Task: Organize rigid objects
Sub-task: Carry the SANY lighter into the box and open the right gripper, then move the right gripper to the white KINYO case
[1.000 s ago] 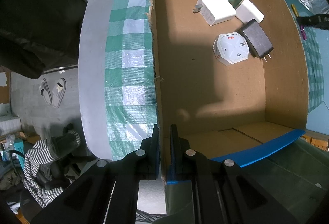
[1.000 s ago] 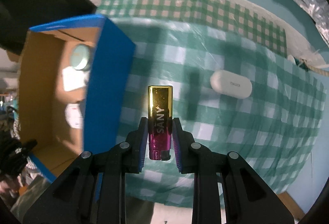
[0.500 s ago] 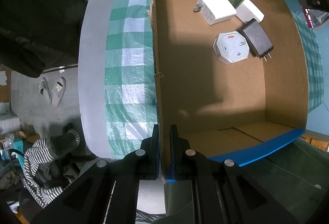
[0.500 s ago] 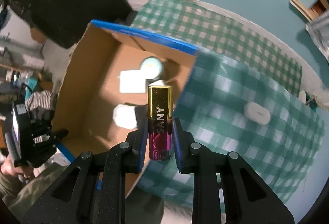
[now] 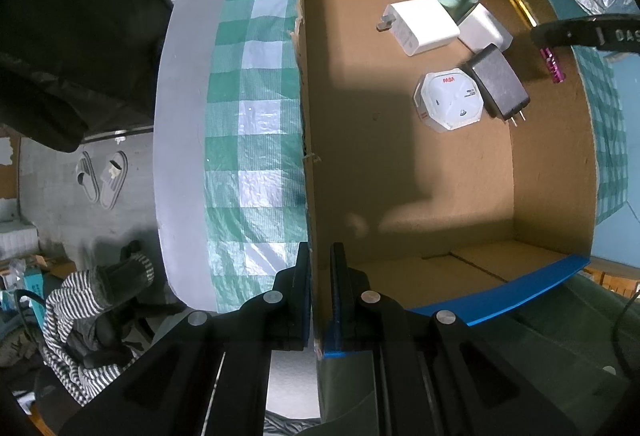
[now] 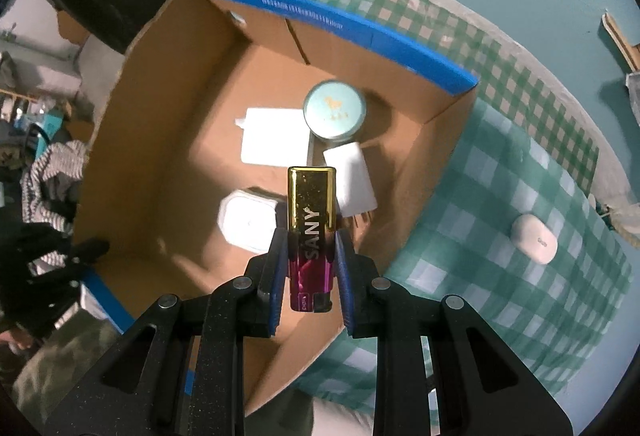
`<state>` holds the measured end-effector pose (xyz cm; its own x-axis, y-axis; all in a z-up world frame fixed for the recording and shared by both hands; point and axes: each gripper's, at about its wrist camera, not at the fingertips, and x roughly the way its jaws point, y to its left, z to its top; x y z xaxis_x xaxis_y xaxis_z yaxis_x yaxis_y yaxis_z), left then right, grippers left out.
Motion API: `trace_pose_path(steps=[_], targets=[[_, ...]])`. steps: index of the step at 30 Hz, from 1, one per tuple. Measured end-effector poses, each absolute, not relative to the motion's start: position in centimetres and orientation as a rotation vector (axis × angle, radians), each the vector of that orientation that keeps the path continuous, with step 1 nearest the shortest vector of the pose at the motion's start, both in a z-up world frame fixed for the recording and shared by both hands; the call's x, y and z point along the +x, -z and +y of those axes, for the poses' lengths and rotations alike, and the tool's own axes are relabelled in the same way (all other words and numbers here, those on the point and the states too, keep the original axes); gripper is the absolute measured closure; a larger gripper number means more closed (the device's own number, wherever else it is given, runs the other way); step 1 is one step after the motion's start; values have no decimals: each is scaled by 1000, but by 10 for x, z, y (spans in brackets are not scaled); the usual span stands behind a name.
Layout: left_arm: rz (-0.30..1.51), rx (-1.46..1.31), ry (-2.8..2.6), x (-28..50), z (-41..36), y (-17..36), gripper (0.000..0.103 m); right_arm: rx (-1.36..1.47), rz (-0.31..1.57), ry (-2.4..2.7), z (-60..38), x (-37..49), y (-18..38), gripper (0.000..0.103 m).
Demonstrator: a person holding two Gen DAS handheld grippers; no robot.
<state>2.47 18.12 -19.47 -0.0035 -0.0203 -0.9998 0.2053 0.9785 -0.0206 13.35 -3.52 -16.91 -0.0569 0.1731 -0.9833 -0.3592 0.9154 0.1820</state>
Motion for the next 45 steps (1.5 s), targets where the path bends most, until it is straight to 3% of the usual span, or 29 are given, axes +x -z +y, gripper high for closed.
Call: trace_pose_path(steps=[18, 26, 45], targets=[[1572, 149, 178, 24, 180, 196, 95, -147, 1584, -427, -38, 135, 183, 80], [1577, 154, 175, 25, 180, 197, 95, -132, 1534, -447, -43, 134, 161, 57], [1582, 168, 174, 25, 177, 197, 95, -142, 1487, -411, -86, 137, 135, 56]])
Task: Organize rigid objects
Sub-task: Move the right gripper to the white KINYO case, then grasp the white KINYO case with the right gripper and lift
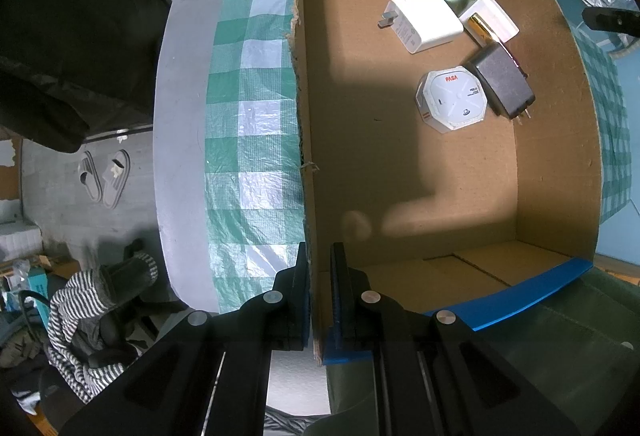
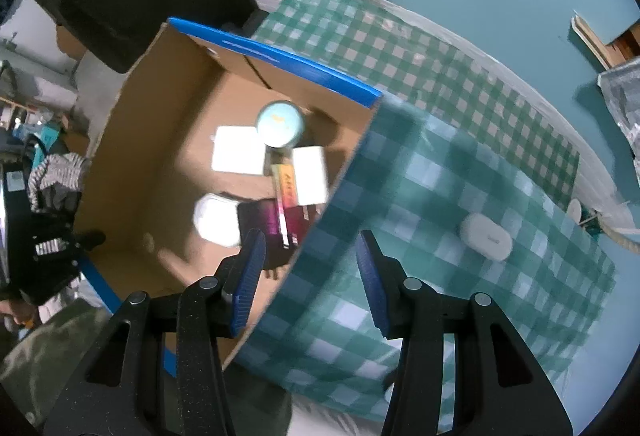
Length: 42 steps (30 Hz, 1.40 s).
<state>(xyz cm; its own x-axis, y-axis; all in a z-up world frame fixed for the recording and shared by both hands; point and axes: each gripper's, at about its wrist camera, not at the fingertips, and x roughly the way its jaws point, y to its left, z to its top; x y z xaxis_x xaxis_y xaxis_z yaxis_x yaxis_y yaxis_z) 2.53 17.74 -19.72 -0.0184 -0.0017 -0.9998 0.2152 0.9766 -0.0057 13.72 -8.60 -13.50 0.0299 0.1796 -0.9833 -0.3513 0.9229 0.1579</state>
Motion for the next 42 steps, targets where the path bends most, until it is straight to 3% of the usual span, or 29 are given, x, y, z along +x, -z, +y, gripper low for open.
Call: trace_pose_path(steps=[5, 18, 36, 42], targets=[[1584, 176, 168, 26, 176, 197, 95, -151, 1505, -384, -101, 140, 146, 49], [1583, 177, 147, 27, 171, 195, 94, -235, 1539, -306, -171, 162, 195, 45], [1571, 157, 98, 20, 172, 193, 92, -800, 1474, -401, -188, 153, 258, 45], [1572, 155, 88, 18, 174, 195, 92, -825, 1491, -417, -188, 158, 275, 45]])
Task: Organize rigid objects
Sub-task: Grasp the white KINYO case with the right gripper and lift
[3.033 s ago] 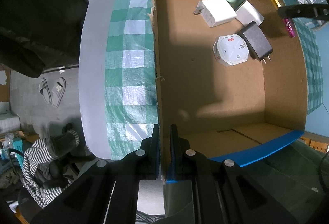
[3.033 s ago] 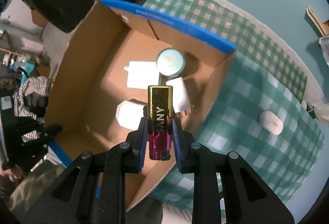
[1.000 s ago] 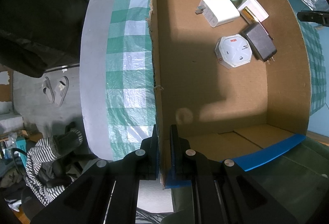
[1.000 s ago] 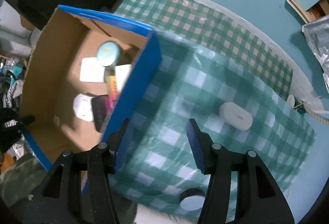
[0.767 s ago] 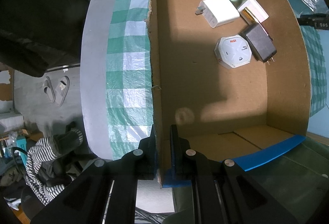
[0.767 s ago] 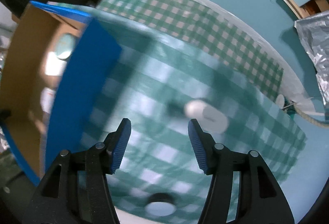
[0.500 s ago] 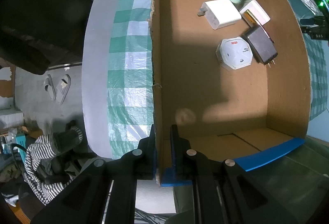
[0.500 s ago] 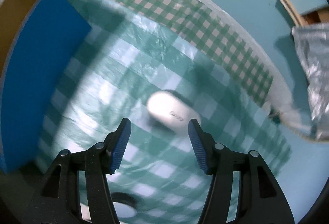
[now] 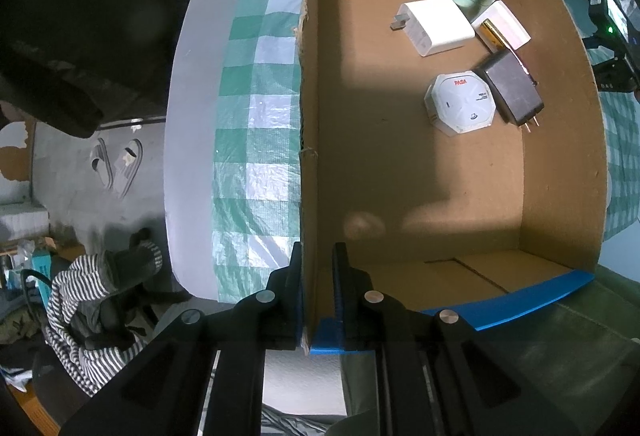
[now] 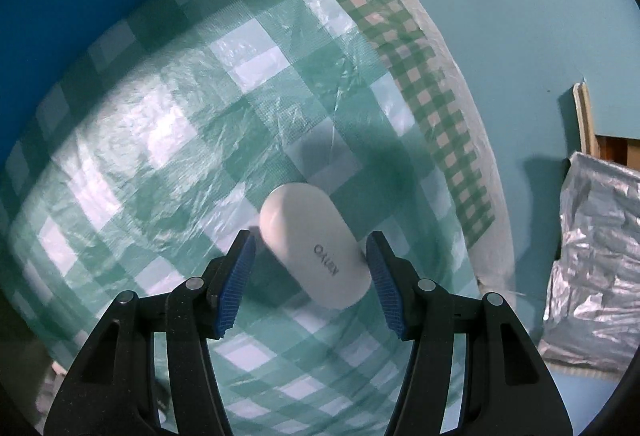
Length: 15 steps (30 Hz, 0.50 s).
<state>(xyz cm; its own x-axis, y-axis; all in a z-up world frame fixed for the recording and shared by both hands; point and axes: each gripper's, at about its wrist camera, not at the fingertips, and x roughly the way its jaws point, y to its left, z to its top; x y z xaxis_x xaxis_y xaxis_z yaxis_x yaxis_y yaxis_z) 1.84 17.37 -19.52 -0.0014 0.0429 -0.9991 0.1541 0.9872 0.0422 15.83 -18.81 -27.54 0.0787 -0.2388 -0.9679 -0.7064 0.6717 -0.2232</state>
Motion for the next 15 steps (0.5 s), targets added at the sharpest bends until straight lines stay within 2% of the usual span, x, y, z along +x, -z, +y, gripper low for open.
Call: trace_pose_path(steps=[1, 4, 15], targets=[[1572, 153, 88, 19, 174, 195, 92, -802, 1502, -415, -190, 161, 276, 47], [1573, 155, 89, 20, 174, 196, 92, -665, 1559, -404, -198, 169, 271, 65], [1580, 158, 100, 21, 174, 195, 91, -281, 1659, -315, -211, 177, 270, 66]])
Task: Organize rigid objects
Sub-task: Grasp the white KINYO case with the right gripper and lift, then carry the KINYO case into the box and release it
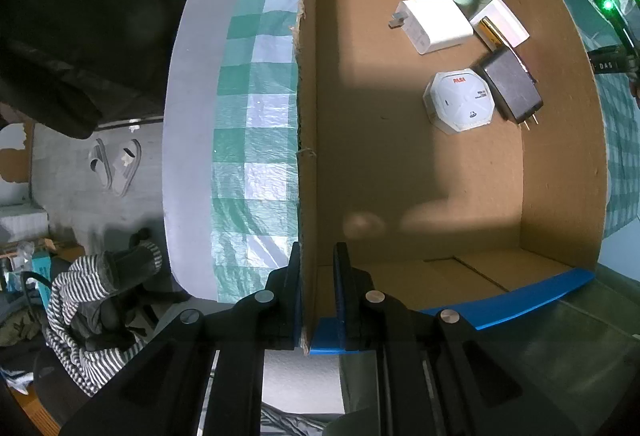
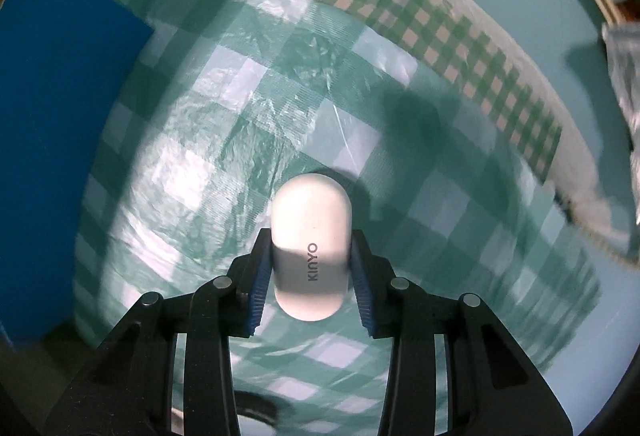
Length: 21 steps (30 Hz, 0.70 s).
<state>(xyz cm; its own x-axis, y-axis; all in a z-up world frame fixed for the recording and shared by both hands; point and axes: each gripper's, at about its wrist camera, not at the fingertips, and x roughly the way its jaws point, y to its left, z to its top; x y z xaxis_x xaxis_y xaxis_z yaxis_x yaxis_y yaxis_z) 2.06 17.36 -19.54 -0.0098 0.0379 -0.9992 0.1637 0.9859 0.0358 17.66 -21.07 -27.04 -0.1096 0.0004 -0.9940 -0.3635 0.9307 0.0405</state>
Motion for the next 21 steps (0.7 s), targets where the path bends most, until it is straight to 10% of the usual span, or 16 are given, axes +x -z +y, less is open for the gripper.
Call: trace_pose_path(steps=[21], targets=[[1587, 169, 135, 25, 168, 196, 91, -11, 1654, -215, -203, 144, 246, 66]])
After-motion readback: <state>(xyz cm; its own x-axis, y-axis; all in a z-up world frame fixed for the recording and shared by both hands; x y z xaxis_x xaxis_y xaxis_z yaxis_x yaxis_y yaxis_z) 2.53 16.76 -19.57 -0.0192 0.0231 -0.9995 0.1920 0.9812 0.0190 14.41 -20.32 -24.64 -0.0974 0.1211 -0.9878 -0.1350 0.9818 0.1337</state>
